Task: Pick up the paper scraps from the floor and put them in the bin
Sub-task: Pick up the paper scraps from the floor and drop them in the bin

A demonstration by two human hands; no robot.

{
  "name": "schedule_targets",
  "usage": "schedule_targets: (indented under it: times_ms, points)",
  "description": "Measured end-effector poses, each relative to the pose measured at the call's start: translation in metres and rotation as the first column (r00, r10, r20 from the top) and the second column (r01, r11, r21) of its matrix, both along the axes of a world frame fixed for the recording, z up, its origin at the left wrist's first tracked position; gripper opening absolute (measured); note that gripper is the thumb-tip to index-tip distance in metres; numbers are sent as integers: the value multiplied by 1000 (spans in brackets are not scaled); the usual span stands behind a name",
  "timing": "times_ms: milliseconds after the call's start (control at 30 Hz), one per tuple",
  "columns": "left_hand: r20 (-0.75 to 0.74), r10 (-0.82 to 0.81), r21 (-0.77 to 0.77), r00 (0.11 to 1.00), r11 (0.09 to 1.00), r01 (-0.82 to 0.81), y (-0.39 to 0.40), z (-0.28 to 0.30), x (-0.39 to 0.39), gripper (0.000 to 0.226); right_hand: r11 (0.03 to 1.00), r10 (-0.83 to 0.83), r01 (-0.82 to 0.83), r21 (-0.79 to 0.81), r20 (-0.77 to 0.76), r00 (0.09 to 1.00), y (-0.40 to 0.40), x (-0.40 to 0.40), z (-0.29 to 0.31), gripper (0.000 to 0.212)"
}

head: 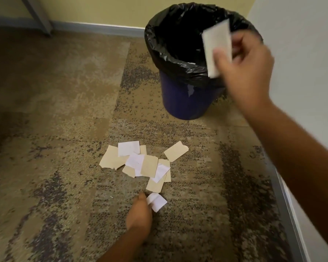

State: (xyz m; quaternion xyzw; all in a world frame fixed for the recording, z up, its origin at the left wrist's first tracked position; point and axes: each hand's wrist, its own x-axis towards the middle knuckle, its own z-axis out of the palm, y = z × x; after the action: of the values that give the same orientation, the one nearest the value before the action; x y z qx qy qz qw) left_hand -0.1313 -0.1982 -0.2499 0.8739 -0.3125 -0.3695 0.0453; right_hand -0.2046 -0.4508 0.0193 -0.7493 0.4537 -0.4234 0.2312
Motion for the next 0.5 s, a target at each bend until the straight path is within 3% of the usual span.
schedule_targets:
  times_ms: [133, 267, 333, 433, 500]
  points:
    - [28, -61, -108, 998, 992, 64, 6, 14, 3, 20, 982, -170, 173, 78, -41, 985, -42, 7, 16, 68]
    - [201, -150, -231, 968, 953, 196, -14, 54, 25, 3, 987, -158, 157, 20, 77, 984, -15, -7, -25, 50]
    - [269, -126, -351, 955, 911, 219, -40, 86, 43, 11, 992, -102, 96, 77, 81, 991, 19, -19, -68, 40]
    - [374, -18, -525, 927, 820, 228, -92, 146, 66, 15, 972, 17, 37, 233, -227, 974, 78, -41, -138, 43]
    - [397, 99, -660, 913, 722, 208, -124, 187, 76, 7, 870, 231, 26, 492, -453, 861, 112, -62, -186, 60]
